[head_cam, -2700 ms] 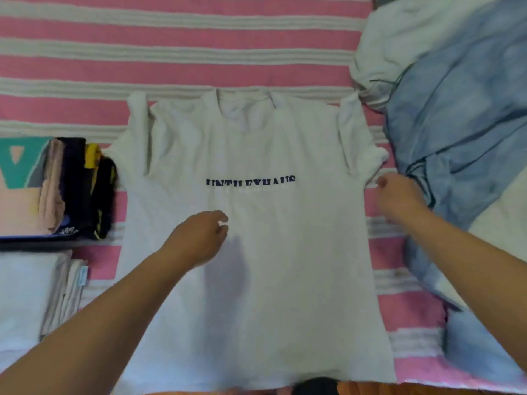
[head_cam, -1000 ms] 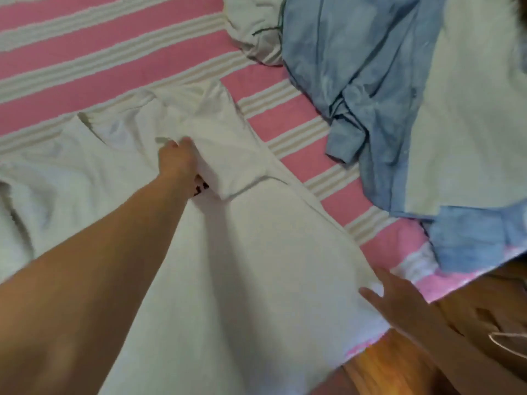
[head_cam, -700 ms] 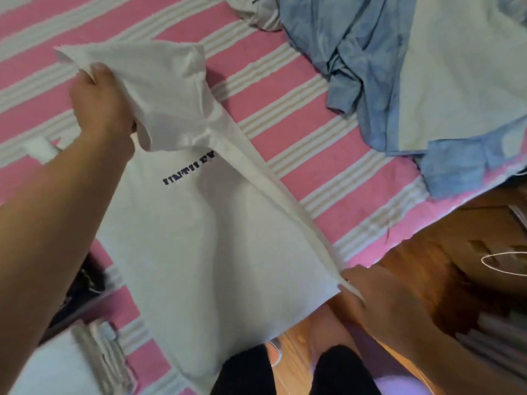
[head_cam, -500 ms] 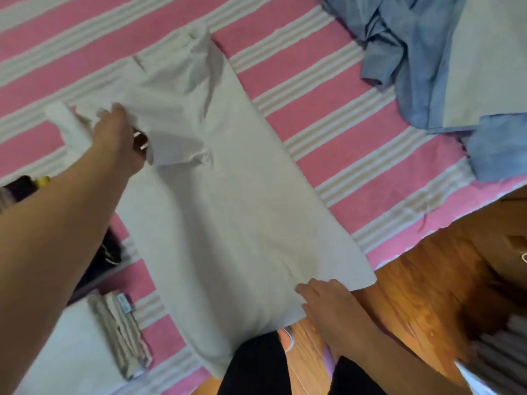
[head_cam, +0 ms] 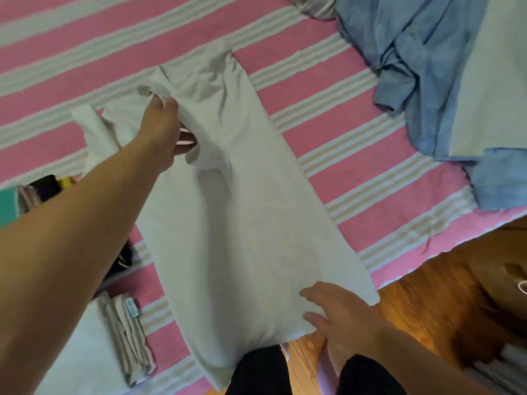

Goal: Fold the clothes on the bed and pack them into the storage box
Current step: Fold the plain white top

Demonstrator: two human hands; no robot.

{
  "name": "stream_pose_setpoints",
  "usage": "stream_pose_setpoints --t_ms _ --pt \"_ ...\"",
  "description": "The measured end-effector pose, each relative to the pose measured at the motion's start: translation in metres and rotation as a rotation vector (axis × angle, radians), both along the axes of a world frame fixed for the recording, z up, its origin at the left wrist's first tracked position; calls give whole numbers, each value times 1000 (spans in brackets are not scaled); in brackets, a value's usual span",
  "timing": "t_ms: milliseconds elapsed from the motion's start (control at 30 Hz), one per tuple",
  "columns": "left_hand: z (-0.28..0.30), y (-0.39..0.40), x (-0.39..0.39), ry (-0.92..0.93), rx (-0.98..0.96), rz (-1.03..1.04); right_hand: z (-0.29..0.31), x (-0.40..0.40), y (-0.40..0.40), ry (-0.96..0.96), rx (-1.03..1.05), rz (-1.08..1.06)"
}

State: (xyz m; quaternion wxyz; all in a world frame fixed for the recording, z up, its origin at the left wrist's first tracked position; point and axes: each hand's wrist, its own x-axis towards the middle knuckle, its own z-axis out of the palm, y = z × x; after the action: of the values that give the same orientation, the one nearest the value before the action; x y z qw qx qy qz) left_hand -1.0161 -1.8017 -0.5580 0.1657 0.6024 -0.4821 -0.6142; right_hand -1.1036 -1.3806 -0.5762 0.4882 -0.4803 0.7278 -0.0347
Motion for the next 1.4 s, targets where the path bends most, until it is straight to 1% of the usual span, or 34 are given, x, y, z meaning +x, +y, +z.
stream_pose_setpoints --t_ms 33,100,167,200,233,300,333,367,400,433,500,567,633,667,700,733,767,800,833,867,900,933,1000,1033,1100,1167,1200,1267,1300,1333,1367,1400 --pt "-2 5 -13 2 20 -72 0 -14 -12 12 -5 -91" --pt "-7 14 -41 83 125 -209 4 -44 -38 66 -67 -286" --pt "-22 12 -64 163 234 -257 9 -77 -78 86 -130 -437" --pt "-33 6 -73 144 216 -234 10 -93 -103 68 -155 -492" --pt "-41 -1 -76 73 121 -217 12 -104 -126 47 -150 -533" --pt "-62 -25 -70 -239 -214 -134 2 -122 -175 -21 -146 -629" --pt "-74 -39 -63 -390 -343 -85 -8 -126 -198 -73 -136 -684" --pt "-86 -56 -55 -503 -400 -52 -24 -129 -222 -140 -114 -742" --pt "-96 -69 -48 -575 -384 -37 -36 -127 -245 -218 -88 -802" --pt "-105 -80 -43 -605 -331 -34 -47 -121 -268 -281 -53 -849" --pt "-116 -95 -38 -544 -286 -22 -68 -105 -303 -333 -16 -931" --pt "-118 -102 -37 -418 -286 29 -76 -91 -325 -299 -52 -1015" --pt "-111 -105 -29 -379 -265 144 -75 -82 -335 -269 -75 -1088" --pt "-107 -106 -23 -395 -263 205 -73 -80 -336 -247 -88 -1112" --pt "-104 -108 -17 -448 -278 229 -72 -79 -338 -238 -105 -1130" --pt "-103 -108 -14 -524 -319 184 -71 -78 -339 -230 -121 -1139" --pt "-100 -106 -13 -584 -408 91 -73 -77 -340 -213 -133 -1132" --pt "-97 -105 -17 -590 -541 -27 -75 -76 -342 -183 -134 -1110" --pt "-96 -103 -25 -560 -684 -159 -78 -75 -342 -151 -129 -1084" --pt "-98 -102 -38 -544 -783 -301 -80 -76 -341 -121 -132 -1066" --pt "-101 -105 -50 -554 -814 -419 -83 -76 -339 -111 -143 -1052" --pt "-103 -110 -59 -604 -775 -493 -85 -75 -338 -113 -156 -1042" --pt "-106 -122 -71 -734 -683 -533 -90 -76 -332 -132 -191 -1028" --pt "-108 -125 -72 -757 -670 -517 -92 -77 -329 -151 -200 -1028" --pt "-107 -125 -64 -732 -732 -448 -92 -78 -326 -162 -219 -1018" --pt "-105 -122 -55 -753 -832 -361 -91 -81 -325 -99 -255 -963" --pt "-104 -121 -52 -811 -831 -355 -88 -83 -325 -61 -266 -923" --pt "-108 -121 -51 -996 -818 -413 -84 -85 -326 -5 -280 -859" --pt "-110 -121 -52 -1036 -899 -451 -84 -85 -326 11 -282 -835" --pt "-110 -120 -56 -1001 -1014 -498 -85 -85 -326 24 -275 -815" --pt "-108 -118 -62 -908 -1093 -573 -86 -86 -325 30 -270 -799" --pt "-105 -115 -68 -792 -1107 -679 -86 -87 -324 35 -262 -786"
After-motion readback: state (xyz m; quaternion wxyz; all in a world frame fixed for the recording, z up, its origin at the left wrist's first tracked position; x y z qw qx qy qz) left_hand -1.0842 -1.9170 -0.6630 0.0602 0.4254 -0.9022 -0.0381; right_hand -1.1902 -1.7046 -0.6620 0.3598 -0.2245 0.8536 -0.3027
